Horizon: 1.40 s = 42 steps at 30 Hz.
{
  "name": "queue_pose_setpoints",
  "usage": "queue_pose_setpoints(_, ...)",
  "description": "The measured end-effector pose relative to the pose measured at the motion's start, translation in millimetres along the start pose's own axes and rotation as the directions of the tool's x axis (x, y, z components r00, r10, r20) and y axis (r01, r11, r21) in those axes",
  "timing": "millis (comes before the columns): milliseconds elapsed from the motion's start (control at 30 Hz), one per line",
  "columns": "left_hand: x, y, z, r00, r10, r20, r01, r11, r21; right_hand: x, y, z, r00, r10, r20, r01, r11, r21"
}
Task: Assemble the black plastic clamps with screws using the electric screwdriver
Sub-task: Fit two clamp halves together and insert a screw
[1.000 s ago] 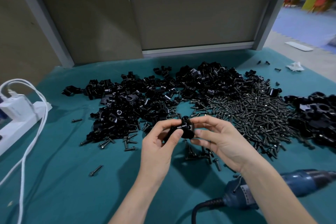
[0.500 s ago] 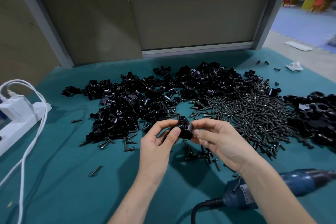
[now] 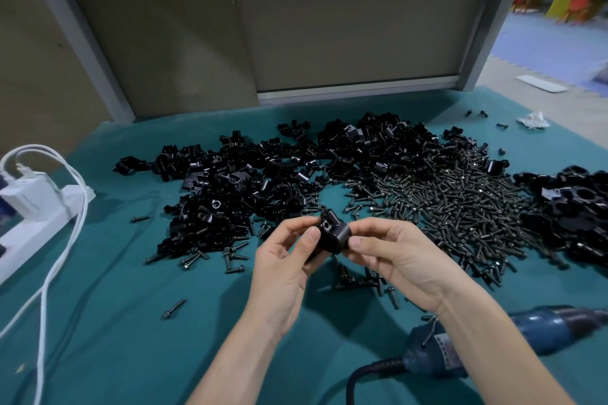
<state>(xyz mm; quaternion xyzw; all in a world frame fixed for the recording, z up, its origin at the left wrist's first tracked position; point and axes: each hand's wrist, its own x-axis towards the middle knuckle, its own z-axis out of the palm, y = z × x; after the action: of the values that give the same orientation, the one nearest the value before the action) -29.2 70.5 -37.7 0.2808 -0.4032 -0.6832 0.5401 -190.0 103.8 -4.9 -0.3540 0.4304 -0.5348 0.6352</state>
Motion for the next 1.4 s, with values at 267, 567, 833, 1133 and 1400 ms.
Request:
queue_pose_setpoints(267,0.4,0.4,1.1,0.992,-0.125,-0.025,0.122,0.989,-0.087,1.1,0.8,-3.1,0.997,0.07,-0.022,-0.069,0.997,0.027)
queue_pose_setpoints(567,1.9,-0.5,-1.2,0.966,-0.254,-0.059,0.24,0.954,-0.178,2.9,3.2,-3.7,0.999,0.051,0.007,-0.051,0.997,-0.053)
queue_pose_setpoints(833,1.2,-1.2,-0.4,0.922,-0.384,-0.052,0.354,0.888,-0.293,0.3,0.2,-3.3,0.998,0.045,0.038,-0.037,0.98,-0.197)
queue_pose_setpoints(1133,0.2,1.1,-1.3,0.91,-0.414,-0.039,0.39,0.882,-0.263,0.8,2.8,-3.1,0.997,0.034,0.062,-0.019,0.976,-0.219)
queue_pose_setpoints(1400,0.6,-0.2,-2.1,0.938,-0.346,-0.016,0.34,0.93,-0.141,3.0,8.8,-1.7,1.0,0.017,0.024,-0.011,0.975,-0.223)
